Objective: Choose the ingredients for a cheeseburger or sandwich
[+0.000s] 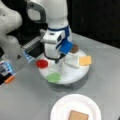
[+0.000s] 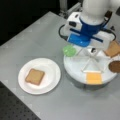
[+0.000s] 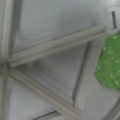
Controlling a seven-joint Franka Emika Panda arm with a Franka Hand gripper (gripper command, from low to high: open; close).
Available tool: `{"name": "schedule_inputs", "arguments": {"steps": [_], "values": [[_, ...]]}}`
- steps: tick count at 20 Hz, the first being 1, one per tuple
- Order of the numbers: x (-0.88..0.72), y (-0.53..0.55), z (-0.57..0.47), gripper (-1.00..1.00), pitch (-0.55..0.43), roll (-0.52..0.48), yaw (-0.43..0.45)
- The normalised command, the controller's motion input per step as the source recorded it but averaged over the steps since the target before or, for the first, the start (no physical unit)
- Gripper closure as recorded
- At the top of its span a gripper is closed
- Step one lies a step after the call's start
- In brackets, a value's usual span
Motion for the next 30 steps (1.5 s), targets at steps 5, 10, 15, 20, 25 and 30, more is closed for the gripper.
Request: {"name": "schedule_inputs", "arguments": {"steps": [5, 10, 15, 20, 25, 30], "values": [[0.22, -0.53, 0.08, -1.0, 0.016, 0.122, -0.203], [0.25, -0.59, -0.01, -1.0, 0.026, 0.134, 0.034], [0.15, -0.45, 0.0, -1.0, 0.08, 0.245, 0.069], [0.11, -0.1, -0.01, -1.0, 0.142, 0.483, 0.0], [0.17, -0.06, 0.01, -1.0, 0.145, 0.633, 0.012], [0.23, -0.2, -0.02, -1.0, 0.128, 0.711, 0.026]]}}
